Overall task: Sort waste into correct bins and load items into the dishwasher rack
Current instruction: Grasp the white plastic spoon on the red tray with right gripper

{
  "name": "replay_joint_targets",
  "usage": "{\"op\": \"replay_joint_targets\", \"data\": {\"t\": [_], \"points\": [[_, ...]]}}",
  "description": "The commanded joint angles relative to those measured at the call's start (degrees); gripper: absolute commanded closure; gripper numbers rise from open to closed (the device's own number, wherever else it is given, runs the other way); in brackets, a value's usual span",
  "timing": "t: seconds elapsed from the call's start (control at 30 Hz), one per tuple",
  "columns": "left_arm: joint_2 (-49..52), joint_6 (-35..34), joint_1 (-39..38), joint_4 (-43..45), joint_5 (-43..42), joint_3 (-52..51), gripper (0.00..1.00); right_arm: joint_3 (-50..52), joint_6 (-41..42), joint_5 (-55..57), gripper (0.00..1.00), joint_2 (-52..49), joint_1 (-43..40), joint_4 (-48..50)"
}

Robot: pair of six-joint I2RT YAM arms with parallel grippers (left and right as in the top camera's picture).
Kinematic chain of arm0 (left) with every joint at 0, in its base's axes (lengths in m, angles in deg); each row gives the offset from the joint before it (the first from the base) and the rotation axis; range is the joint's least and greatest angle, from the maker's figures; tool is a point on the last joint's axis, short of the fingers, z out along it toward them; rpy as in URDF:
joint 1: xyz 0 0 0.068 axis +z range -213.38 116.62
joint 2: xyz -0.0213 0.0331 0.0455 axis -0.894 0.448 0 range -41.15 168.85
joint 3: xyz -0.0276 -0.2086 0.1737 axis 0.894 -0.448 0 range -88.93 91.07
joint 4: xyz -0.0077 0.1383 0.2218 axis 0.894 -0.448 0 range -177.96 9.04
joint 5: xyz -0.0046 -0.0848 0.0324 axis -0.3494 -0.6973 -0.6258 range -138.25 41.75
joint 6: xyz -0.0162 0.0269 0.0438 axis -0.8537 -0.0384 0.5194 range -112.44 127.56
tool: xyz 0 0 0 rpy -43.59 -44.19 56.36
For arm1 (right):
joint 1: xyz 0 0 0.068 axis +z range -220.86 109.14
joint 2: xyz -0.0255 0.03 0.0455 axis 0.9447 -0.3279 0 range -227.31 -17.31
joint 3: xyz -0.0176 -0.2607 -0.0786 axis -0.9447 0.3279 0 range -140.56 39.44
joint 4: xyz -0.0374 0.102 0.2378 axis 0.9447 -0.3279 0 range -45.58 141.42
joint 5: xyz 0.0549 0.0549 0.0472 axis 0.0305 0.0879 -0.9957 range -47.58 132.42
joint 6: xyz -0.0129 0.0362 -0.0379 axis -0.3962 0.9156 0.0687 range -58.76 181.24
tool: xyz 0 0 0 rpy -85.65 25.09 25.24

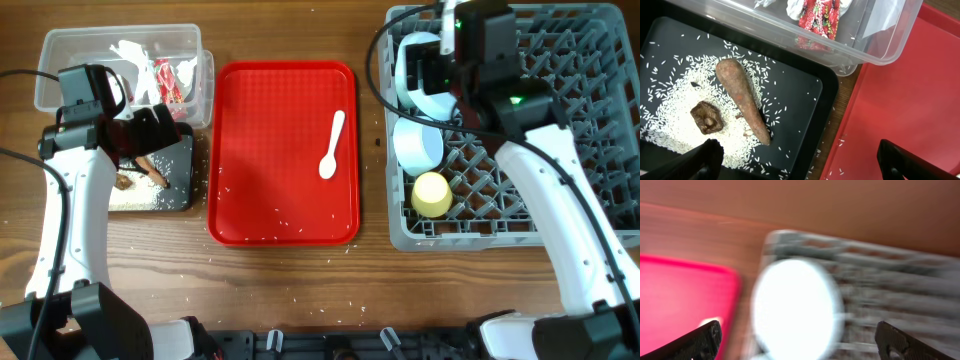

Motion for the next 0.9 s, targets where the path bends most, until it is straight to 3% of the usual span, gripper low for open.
{"op": "replay_joint_targets", "data": {"t": [0.0, 0.13, 0.17, 0.2, 0.27, 0.33, 0.43, 0.7, 0.87], "points": [[-0.96, 0.72, 0.22, 0.11, -0.26, 0.81, 0.0, -0.37, 9.35, -16.46, 0.0, -3.58, 4.7, -0.31], [-0.96, 0.74, 0.2, 0.11, -0.26, 0.81, 0.0, 0.87, 19.52, -20.24, 0.01, -8.2, 12.17, 0.46], [-0.96, 0.74, 0.2, 0.11, -0.26, 0.81, 0.0, 1.97, 20.7, -19.61, 0.17, -11.19, 14.67, 1.22], [-0.96, 0.72, 0.2, 0.11, -0.26, 0.81, 0.0, 2.05, 24.61, -17.31, 0.25, -13.86, 15.93, -0.11], [-0.96, 0.72, 0.2, 0.11, -0.26, 0.81, 0.0, 2.05, 32.76, -14.56, 0.33, -18.86, 16.83, -3.19], [-0.96, 0.74, 0.2, 0.11, -0.26, 0.81, 0.0, 2.05, 33.59, -14.56, 0.45, -23.15, 16.81, -3.5], [-0.96, 0.72, 0.2, 0.11, -0.26, 0.81, 0.0, 2.05, 36.22, -14.34, 0.52, -28.04, 16.81, -3.26], [-0.96, 0.72, 0.2, 0.11, -0.26, 0.81, 0.0, 2.16, 37.16, -9.92, 0.57, -33.27, 16.81, 1.03], [-0.96, 0.72, 0.2, 0.11, -0.26, 0.81, 0.0, 2.16, 38.8, -9.86, 0.8, -35.52, 16.81, 2.62]]}}
